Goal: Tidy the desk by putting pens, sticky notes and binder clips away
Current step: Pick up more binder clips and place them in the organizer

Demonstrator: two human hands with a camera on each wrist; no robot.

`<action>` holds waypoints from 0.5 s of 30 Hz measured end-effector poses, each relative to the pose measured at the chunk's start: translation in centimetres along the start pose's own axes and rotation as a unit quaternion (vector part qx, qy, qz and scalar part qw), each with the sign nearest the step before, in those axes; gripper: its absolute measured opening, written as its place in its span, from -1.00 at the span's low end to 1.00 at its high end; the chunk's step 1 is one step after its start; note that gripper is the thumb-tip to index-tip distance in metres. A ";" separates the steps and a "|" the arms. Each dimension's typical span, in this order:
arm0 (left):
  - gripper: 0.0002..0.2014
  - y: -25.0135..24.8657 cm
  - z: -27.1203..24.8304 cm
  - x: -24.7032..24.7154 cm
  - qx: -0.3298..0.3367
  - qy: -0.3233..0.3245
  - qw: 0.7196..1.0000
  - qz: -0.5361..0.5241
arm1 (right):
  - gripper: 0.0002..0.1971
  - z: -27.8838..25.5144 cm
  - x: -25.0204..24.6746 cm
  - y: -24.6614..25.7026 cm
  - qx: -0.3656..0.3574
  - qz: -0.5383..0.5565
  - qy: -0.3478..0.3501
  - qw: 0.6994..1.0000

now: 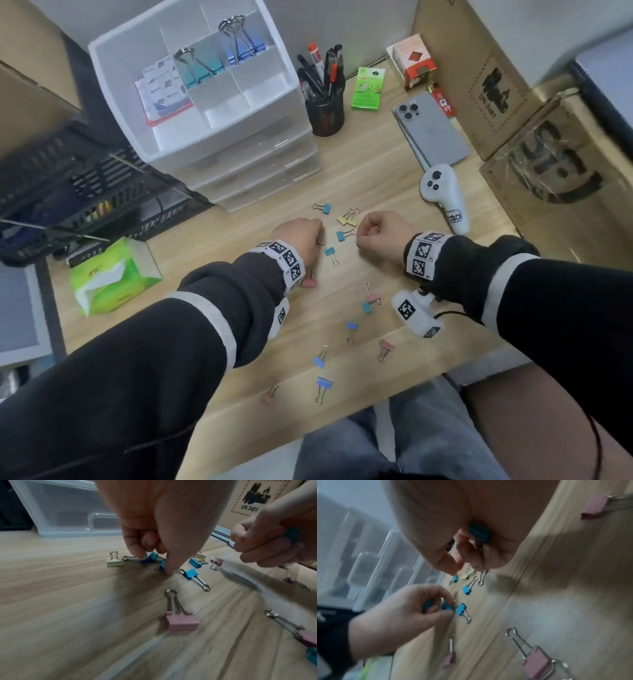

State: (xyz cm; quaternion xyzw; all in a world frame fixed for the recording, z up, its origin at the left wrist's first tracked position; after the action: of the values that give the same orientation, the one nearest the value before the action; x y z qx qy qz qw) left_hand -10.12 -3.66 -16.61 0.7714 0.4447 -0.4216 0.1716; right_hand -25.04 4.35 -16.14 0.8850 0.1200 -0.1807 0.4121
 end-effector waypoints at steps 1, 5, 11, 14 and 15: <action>-0.74 0.0 0.0 0.1 -0.003 0.002 1.000 0.004 | -0.92 0.1 0.2 0.3 -0.023 -0.036 -0.002 0.999; -0.76 0.5 -0.7 1.0 -0.017 0.008 1.000 0.016 | -0.75 0.9 1.5 1.6 -0.117 -0.226 0.017 0.967; -0.77 1.7 -2.0 1.6 -0.034 -0.030 0.999 0.009 | -0.63 2.0 3.6 3.0 -0.180 -0.321 0.014 0.930; -0.77 2.5 -2.6 2.2 -0.044 -0.044 0.998 0.007 | -0.76 2.6 4.0 3.0 -0.178 -0.355 0.011 0.918; -0.77 2.7 -2.6 2.3 -0.042 -0.048 0.998 0.006 | -0.79 2.6 4.1 3.0 -0.180 -0.357 0.011 0.917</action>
State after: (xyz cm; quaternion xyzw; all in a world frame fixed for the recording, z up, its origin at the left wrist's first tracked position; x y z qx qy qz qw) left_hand -6.05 -2.21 -17.18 0.7451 0.4484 -0.4379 0.2279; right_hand -20.82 0.72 -17.34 0.6964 0.4629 -0.2813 0.4709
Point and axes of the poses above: each hand's wrist, its own z-axis towards the middle knuckle, its own x-axis out of the palm, y = z × x, the point moved 8 cm from there along z, towards the middle knuckle, and after that the axes turned 1 degree about -z, right-handed, at the moved point
